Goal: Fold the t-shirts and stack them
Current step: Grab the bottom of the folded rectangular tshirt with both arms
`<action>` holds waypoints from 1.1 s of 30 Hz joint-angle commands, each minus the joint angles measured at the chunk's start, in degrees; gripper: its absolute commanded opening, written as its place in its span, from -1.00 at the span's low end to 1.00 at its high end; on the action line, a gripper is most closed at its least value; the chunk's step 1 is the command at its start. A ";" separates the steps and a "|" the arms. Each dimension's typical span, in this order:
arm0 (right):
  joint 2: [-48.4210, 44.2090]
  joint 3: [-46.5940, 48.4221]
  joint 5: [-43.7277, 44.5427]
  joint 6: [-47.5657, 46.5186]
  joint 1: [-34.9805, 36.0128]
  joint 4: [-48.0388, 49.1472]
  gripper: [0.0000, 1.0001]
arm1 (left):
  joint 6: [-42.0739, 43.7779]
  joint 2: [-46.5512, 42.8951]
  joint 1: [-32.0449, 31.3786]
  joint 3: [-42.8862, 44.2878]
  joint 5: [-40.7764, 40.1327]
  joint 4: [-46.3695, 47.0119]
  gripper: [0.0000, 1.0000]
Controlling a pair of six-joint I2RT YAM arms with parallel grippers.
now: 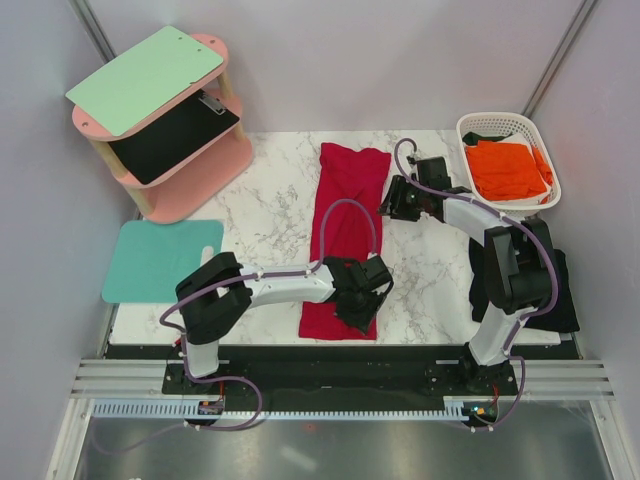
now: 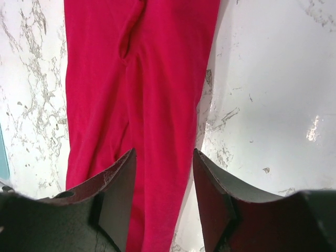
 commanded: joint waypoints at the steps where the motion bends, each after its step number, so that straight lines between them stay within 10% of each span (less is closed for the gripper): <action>1: 0.64 -0.33 -1.76 0.59 -0.19 1.53 0.09 | -1.87 1.69 -0.32 2.01 -4.57 -1.69 -0.11; 8: 1.35 -0.60 -2.55 0.76 -0.10 1.79 0.11 | -2.93 -0.50 -0.32 0.79 -7.30 -1.96 -0.95; 33: 3.37 -0.51 -4.22 1.38 -0.19 2.24 0.13 | -13.12 -17.02 -1.11 -12.31 -6.52 -2.66 -0.96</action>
